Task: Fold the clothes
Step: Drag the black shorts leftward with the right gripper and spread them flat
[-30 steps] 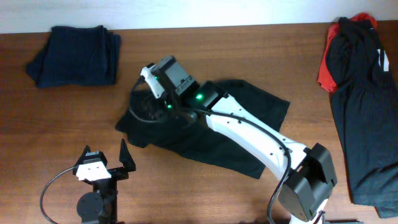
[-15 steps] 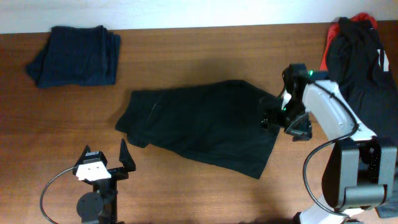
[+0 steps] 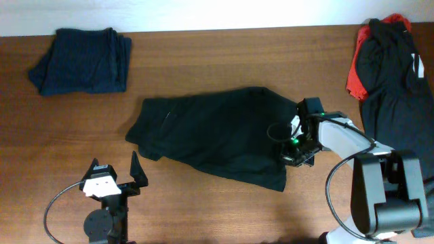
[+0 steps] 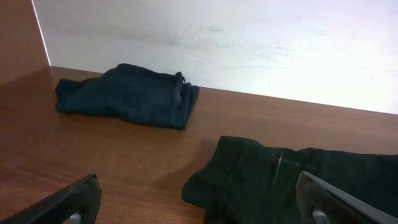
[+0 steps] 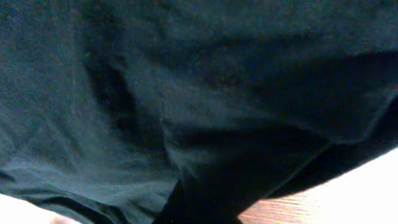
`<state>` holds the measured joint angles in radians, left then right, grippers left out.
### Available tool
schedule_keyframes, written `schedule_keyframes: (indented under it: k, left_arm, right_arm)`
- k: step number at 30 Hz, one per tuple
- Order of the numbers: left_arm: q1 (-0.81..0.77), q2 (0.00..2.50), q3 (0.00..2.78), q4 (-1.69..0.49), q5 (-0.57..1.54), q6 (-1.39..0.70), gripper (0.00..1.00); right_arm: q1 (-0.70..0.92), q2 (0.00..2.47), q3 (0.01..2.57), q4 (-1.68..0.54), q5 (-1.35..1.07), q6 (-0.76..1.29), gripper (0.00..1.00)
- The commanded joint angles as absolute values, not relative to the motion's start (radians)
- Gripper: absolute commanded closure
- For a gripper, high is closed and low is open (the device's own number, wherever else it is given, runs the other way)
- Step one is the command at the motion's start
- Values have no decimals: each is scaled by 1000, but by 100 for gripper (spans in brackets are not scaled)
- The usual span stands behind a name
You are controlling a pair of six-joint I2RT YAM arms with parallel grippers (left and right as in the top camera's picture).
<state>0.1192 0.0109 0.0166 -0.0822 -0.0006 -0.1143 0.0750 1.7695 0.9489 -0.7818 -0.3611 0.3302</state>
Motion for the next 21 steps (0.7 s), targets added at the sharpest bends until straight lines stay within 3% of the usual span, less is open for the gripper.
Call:
schedule_keyframes:
  k: [1,4,8,9,10,11,21]
  left_arm:
    - [123,6,9,-82,2,-119,1]
    - [123,6,9,-82,2,-119,1]
    - [123,6,9,-82,2,-119,1]
    - [123,6,9,-82,2,-119,1]
    - [123,6,9,-82,3,-119,1]
    - [123,6,9,-82,2,-119,1]
    - [123,6,9,-82,2,-119,1]
  right_arm:
    - [52,1803,1079,-889,-216,323,96]
    - [-25,1803,1399,-1163,52,323,96]
    - [-81,1803,1745,-1304,171,323,96]
    - [-86,1803,1813,-1333,170,322,87]
    - [-86,1803,1829,-1349,170,322,19]
    - [-86,1803,1829,-1361,170,323,1]
    - [-86,1806,1829,-1388,110,323,1]
